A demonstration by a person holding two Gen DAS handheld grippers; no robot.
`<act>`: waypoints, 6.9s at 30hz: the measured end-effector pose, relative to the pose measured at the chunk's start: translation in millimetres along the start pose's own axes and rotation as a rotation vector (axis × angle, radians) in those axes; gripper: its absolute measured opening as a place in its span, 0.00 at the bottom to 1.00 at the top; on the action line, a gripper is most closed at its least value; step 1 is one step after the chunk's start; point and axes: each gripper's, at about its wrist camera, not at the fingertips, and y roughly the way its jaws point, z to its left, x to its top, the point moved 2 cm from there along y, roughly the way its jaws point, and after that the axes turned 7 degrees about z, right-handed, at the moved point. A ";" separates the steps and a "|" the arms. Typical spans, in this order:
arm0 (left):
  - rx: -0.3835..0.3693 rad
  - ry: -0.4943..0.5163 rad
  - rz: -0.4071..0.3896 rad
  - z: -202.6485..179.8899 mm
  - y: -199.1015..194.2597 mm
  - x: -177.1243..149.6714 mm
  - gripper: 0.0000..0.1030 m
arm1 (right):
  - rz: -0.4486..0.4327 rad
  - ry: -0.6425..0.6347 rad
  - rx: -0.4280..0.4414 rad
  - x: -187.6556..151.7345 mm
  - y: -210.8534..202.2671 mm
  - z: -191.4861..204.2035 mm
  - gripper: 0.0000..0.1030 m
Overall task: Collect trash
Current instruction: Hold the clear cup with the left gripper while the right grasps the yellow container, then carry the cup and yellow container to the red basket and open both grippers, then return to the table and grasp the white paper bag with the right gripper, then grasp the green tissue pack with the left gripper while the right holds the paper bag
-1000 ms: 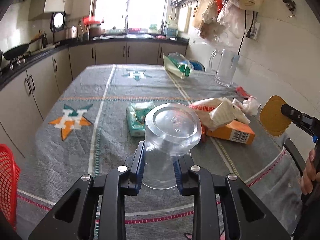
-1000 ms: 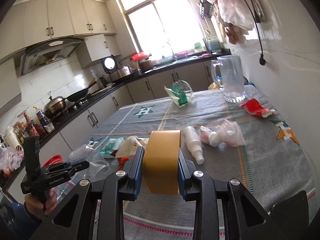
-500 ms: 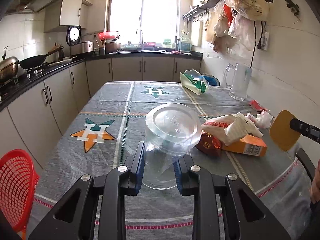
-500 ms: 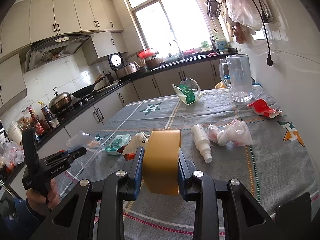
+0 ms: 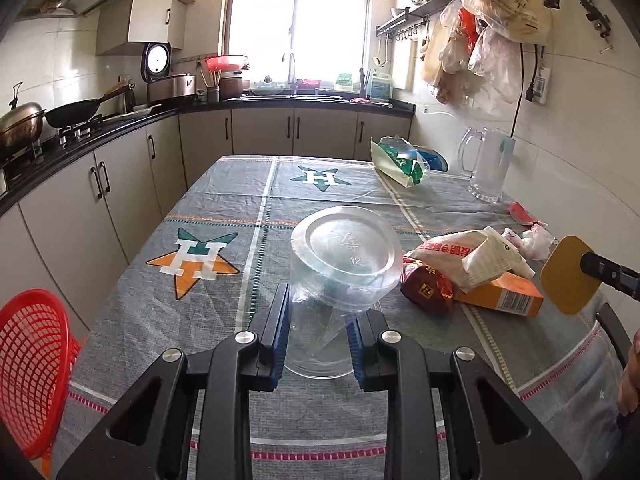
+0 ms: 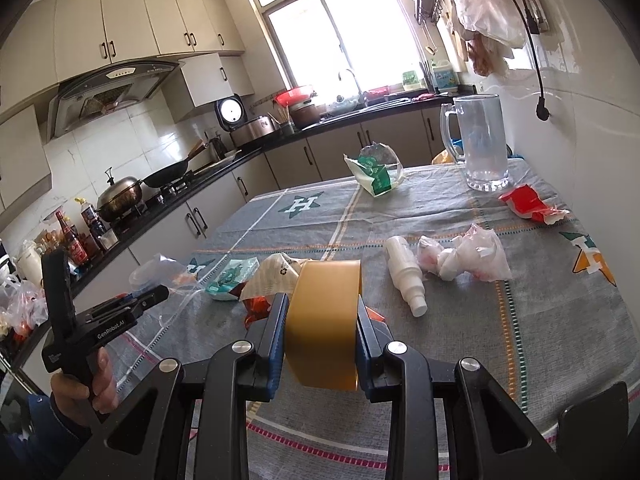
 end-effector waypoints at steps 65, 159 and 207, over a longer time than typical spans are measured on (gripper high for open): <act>0.190 -0.255 -0.085 149.9 -124.4 -61.3 0.25 | 0.250 -0.169 0.316 -25.0 68.7 227.1 0.32; 0.060 -0.076 0.112 43.3 -75.9 -55.8 0.57 | 0.118 0.127 0.084 58.7 55.8 84.4 0.66; 0.024 -0.121 0.394 -9.2 117.2 43.7 0.45 | 0.135 0.257 0.084 57.4 89.2 16.2 0.50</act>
